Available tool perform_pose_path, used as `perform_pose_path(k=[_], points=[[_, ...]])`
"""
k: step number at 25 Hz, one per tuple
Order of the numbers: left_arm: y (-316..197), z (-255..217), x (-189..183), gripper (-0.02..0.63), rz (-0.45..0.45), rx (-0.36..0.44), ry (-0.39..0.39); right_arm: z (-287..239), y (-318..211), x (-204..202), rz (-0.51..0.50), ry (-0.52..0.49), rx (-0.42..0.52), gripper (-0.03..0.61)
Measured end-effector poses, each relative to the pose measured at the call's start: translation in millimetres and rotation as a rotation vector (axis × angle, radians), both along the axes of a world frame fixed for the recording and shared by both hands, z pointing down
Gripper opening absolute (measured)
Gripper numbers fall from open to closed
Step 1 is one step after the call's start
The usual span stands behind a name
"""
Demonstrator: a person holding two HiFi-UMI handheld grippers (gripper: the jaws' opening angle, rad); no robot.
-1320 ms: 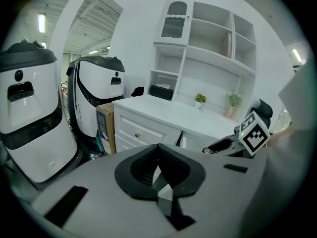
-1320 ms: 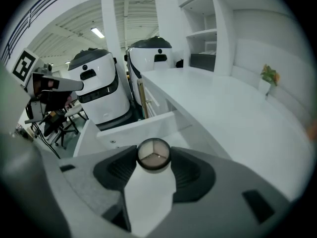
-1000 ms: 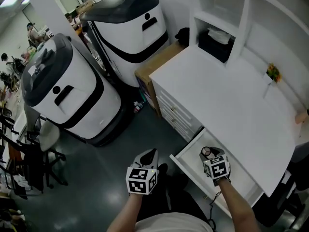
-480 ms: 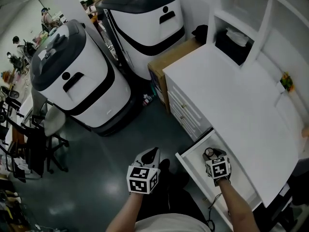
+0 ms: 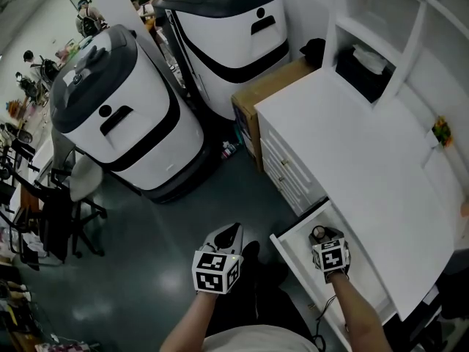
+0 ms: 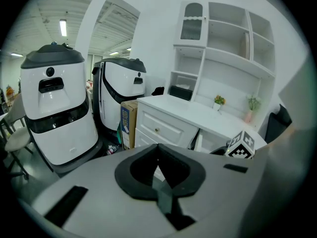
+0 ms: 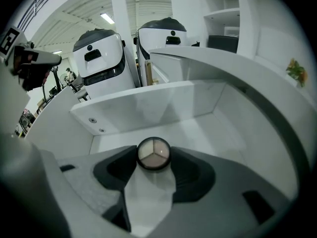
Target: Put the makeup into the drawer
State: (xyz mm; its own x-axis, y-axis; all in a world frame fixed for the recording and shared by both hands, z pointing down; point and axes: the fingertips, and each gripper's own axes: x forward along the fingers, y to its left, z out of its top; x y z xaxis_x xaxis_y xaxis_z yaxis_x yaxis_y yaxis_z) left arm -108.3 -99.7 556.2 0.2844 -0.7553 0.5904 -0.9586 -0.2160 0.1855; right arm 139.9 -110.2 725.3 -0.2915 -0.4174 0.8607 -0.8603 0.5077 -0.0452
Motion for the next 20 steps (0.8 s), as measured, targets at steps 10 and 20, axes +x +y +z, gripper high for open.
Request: perform_pose_path(k=[10,20], points=[[-3.4,1.5,0.0,0.002,-0.002,-0.003,-0.001,2.7,-2.6,-0.8,-0.004,0.003,0.008,0.218],[-10.3,-3.3,5.0,0.003,0.024,0.008,0.001,-8.8,-2.9,-1.0,0.014,-0.016,0.025,0.218]])
